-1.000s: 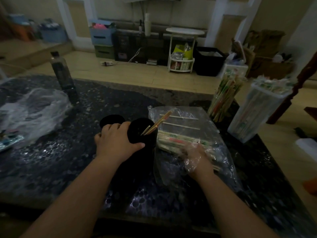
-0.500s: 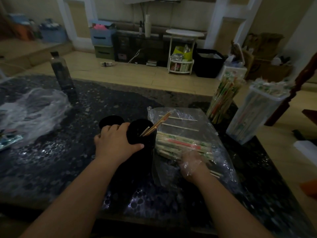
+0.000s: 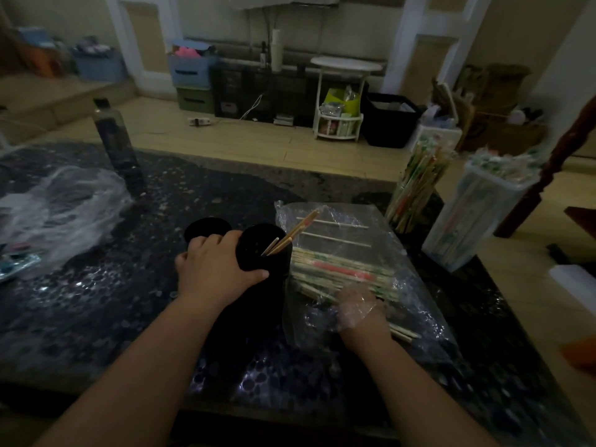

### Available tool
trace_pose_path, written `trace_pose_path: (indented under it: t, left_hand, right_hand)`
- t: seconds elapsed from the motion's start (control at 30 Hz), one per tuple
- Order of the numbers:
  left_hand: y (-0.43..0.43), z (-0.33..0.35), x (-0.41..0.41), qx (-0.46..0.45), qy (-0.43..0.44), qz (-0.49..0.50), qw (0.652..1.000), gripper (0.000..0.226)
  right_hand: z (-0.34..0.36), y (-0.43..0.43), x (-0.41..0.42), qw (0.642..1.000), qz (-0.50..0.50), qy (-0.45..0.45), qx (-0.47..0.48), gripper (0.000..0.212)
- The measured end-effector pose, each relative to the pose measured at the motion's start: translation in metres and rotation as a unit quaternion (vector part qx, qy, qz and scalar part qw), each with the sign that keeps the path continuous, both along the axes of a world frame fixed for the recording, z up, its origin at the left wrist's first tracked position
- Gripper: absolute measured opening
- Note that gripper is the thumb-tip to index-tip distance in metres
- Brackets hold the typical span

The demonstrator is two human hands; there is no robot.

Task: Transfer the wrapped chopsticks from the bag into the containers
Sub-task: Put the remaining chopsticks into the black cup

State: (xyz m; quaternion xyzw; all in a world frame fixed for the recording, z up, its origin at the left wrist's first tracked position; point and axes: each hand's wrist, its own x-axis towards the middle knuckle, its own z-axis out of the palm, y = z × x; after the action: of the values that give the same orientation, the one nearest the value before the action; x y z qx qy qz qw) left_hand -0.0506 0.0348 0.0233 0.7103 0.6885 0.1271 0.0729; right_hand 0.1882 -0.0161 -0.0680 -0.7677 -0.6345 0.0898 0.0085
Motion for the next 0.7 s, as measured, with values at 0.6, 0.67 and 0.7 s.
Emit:
trace_pose_path:
  t: [0.6,0.67,0.7]
  left_hand:
    - [-0.002,0.002,0.001,-0.007,0.0,0.002,1.0,0.085]
    - [-0.002,0.002,0.001,-0.004,-0.002,0.0,1.0,0.085]
    - [-0.002,0.003,0.001,-0.004,-0.004,-0.001,1.0,0.084]
  right_hand:
    - [-0.001,-0.013,-0.004,0.999,0.014,-0.017,0.024,0.036]
    - [0.0,-0.012,-0.003,0.999,0.0,-0.006,0.04,0.032]
    - [0.001,-0.012,-0.002,0.999,-0.006,0.005,0.037,0.031]
